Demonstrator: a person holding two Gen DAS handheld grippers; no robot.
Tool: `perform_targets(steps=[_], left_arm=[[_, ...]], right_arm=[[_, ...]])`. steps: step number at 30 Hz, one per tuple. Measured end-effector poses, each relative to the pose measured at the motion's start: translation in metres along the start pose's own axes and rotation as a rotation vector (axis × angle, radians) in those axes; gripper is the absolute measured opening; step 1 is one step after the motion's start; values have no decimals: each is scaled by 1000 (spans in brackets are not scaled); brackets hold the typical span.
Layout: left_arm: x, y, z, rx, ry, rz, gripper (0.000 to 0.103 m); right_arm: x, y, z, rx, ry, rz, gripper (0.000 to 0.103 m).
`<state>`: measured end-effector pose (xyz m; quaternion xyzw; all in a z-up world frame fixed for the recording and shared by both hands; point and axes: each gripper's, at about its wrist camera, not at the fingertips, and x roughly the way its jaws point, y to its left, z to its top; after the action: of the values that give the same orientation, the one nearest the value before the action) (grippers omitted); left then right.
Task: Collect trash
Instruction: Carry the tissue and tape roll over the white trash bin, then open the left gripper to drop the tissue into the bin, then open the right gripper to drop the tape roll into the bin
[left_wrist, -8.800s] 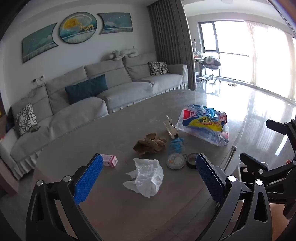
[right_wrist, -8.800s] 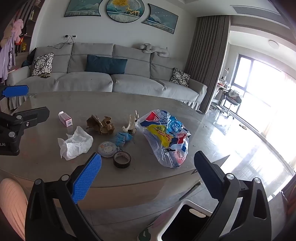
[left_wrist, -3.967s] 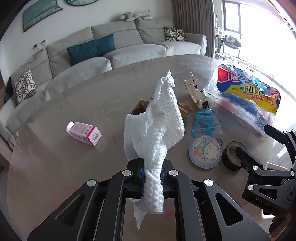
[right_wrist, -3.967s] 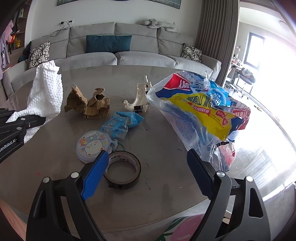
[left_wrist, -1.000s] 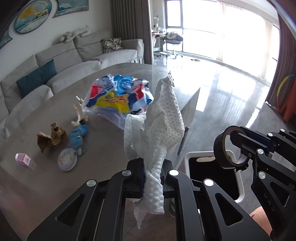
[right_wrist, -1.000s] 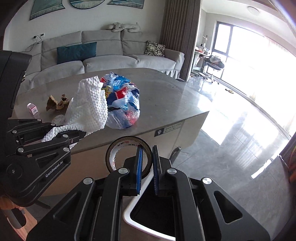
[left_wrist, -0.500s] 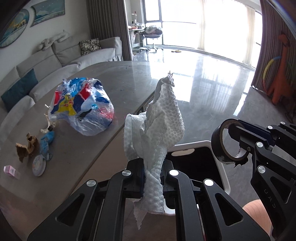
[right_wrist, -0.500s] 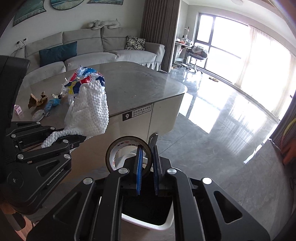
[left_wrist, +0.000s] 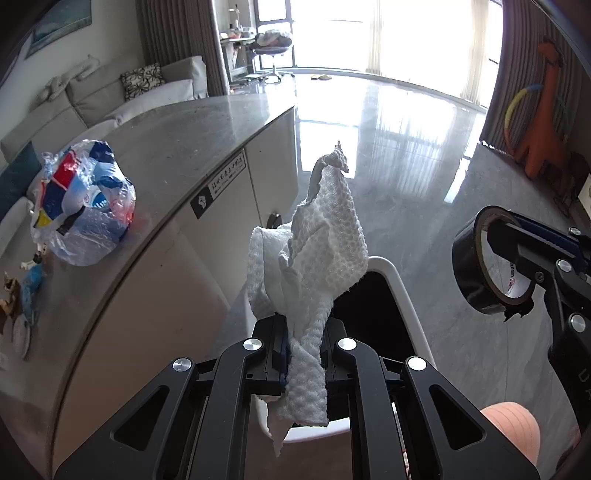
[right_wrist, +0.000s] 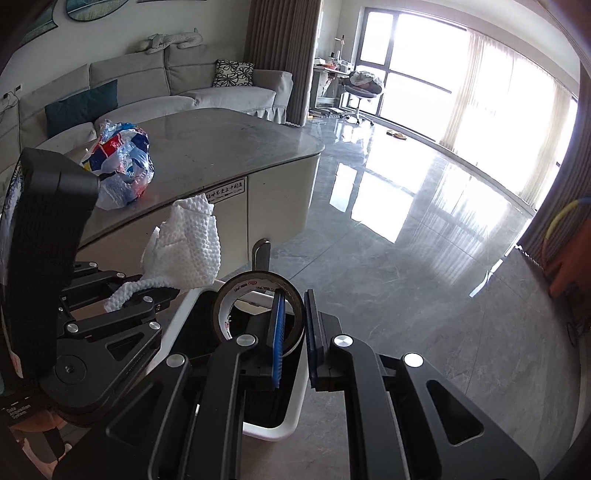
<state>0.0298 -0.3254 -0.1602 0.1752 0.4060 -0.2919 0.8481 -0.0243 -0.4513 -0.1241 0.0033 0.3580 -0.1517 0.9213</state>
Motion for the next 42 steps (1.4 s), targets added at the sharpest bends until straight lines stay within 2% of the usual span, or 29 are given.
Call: perform_targets(steps=[5,8,10,13,19,24,42], left_arm=[[12,-6,6,32,12,4,14],[16,-8,6,42,23,9,22],[20,-9,5,47,30,9,36],[22,-10,2,65,30,17,50],[24,-6,-2,58,36,16,74],[21,-5,-3,67,23,29,87],[-10,21,-6,20,-13,76,89]], right_arm=[[5,-6,0,6,5,-2,11],[7,-7,1,14,4,-2,11],[8,-7,3,14,6,0,11],[7,-3,3,12,8,1,11],[8,-3,2,8,10,8,11],[7,-2,3,2,10,7,11],[2,17,7,-13,8,45,11]])
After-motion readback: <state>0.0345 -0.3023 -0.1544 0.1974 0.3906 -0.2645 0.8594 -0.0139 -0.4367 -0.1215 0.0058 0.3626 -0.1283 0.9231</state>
